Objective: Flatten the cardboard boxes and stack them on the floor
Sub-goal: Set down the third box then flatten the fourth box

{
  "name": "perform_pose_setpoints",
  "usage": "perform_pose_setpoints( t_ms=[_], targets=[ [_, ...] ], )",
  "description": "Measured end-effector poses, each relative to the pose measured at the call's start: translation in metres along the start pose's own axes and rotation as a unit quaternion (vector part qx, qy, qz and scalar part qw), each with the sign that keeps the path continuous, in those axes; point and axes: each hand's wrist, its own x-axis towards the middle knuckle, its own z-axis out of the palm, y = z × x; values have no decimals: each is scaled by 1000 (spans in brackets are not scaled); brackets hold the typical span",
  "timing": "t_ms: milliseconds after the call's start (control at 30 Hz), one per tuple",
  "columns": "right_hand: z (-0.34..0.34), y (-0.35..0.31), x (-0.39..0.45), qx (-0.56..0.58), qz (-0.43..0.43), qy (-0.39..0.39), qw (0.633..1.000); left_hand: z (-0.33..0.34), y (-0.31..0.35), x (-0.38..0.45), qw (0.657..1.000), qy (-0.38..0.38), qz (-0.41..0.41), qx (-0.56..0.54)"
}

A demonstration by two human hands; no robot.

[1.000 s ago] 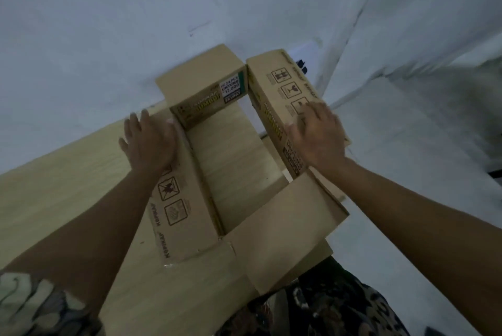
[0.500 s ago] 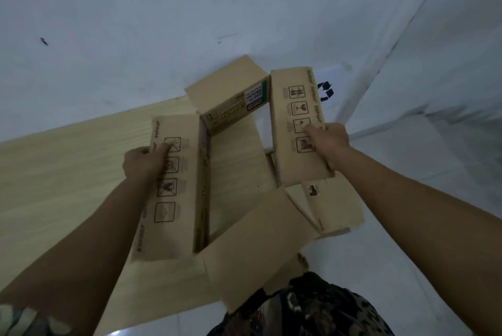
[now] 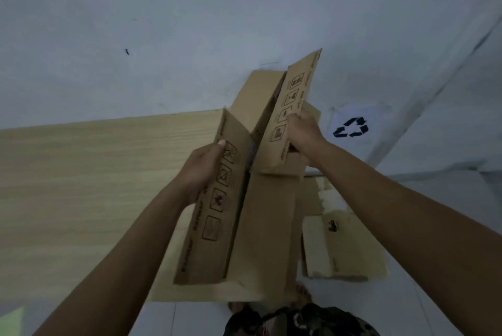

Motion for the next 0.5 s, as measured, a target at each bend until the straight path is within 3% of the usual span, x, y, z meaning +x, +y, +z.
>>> perform_pose_setpoints(
  t_ms=[267,400,500],
  targets=[
    [57,-44,-24,3,1,-106,994,9,12,-19,993,26,104,55],
    [69,-42,-25,-50,16,-118,992,20,6,-21,996,-14,78,31],
    [65,-37,-19,-80,1,-76,994,16,-1,-25,995,-96,34,-1]
  ],
)
